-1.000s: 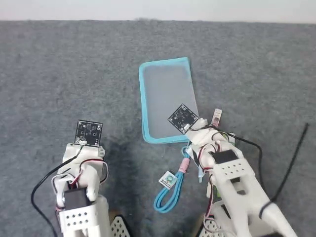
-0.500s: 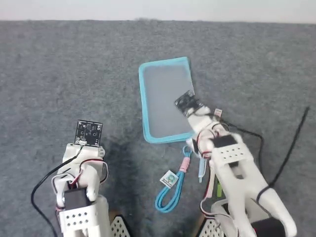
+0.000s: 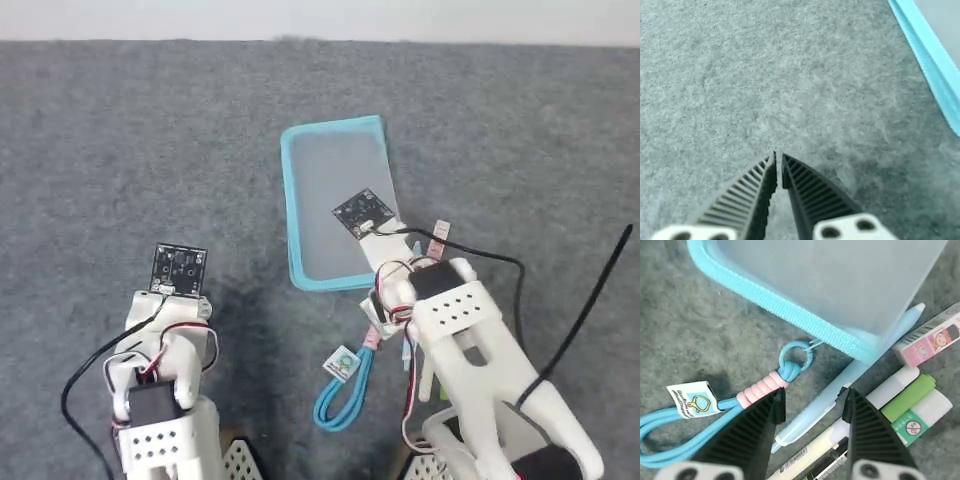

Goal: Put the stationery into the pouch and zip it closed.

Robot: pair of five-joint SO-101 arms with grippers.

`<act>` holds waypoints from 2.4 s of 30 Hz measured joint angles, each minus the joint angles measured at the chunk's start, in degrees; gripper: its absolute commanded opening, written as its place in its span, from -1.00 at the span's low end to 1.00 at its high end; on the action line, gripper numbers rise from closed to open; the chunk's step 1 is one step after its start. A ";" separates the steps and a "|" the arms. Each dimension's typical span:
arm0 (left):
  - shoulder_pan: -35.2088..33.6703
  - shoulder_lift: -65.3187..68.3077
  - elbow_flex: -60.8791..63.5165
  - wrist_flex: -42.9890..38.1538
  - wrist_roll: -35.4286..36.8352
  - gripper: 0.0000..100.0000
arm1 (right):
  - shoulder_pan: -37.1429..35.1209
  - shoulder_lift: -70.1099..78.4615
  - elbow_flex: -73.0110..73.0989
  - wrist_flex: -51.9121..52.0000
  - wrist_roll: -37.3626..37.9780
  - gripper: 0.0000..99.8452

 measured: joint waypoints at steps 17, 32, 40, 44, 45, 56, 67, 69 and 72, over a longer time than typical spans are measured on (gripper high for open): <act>0.00 0.00 0.00 0.00 0.00 -0.98 | 4.22 37.19 -30.68 -9.23 0.35 -0.60; 0.00 0.00 0.00 0.00 0.00 -0.98 | 2.29 37.89 -49.23 11.87 1.67 -0.60; 0.00 0.00 0.00 0.00 0.00 -0.98 | -2.64 14.86 -15.47 3.25 2.20 -0.61; 0.00 0.00 0.00 0.00 0.00 -0.98 | -2.55 14.15 -9.32 1.58 2.55 -0.61; 0.00 0.00 0.00 0.00 0.00 -0.98 | -2.55 14.24 -9.23 0.70 2.81 -0.61; 0.00 0.00 0.00 0.00 0.00 -0.98 | 3.52 35.34 -23.03 -2.90 3.08 -0.61; 0.00 0.00 0.00 0.00 0.00 -0.98 | 3.60 49.05 -46.68 3.34 2.02 -0.61; 0.00 0.00 0.00 0.00 0.00 -0.98 | 3.69 49.05 -48.62 5.63 0.62 -0.60; 0.00 0.00 0.00 0.00 0.00 -0.98 | 3.08 48.26 -48.26 7.82 -0.70 -0.60</act>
